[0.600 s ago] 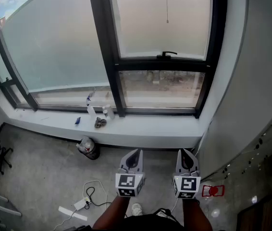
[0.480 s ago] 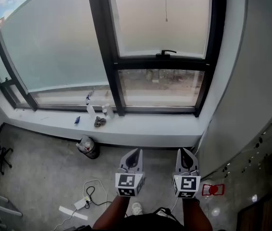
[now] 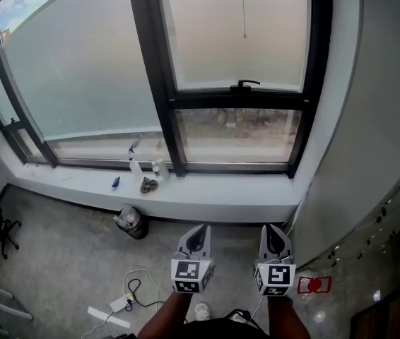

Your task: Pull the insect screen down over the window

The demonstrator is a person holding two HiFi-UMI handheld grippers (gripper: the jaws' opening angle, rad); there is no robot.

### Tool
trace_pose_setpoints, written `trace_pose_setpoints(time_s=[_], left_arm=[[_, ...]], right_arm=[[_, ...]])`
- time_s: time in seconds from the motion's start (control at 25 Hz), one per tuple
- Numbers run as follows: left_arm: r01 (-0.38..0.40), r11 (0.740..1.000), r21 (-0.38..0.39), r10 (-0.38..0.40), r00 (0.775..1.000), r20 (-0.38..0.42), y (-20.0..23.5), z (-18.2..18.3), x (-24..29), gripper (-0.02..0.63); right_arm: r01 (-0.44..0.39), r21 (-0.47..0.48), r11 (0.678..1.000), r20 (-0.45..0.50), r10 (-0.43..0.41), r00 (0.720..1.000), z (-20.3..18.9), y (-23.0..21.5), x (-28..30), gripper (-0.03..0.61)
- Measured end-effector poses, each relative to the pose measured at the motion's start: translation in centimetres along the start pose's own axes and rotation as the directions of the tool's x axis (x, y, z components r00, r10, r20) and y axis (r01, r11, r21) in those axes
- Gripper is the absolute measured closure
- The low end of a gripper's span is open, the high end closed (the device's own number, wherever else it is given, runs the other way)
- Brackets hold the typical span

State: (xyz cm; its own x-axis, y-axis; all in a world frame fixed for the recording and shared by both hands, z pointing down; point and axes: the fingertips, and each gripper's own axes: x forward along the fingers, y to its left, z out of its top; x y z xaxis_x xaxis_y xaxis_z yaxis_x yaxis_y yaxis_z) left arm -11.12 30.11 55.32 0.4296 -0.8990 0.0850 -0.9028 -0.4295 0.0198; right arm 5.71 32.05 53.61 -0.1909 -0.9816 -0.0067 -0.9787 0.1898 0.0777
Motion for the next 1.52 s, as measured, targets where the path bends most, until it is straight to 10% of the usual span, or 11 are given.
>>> trace_pose_setpoints(time_s=[0.92, 1.52], left_arm=[[-0.094, 0.994, -0.056, 0.094, 0.995, -0.019, -0.8, -0.4, 4.7, 0.615], [-0.034, 0.998, -0.048, 0.036, 0.999, 0.032, 8.0, 2.1, 16.0, 0.614]], right_arm=[[-0.055, 0.004, 0.998, -0.076, 0.056, 0.996, -2.1, -4.7, 3.3, 0.577], [-0.004, -0.025, 1.0, -0.058, 0.002, 0.998, -1.3, -5.0, 16.8, 0.575]])
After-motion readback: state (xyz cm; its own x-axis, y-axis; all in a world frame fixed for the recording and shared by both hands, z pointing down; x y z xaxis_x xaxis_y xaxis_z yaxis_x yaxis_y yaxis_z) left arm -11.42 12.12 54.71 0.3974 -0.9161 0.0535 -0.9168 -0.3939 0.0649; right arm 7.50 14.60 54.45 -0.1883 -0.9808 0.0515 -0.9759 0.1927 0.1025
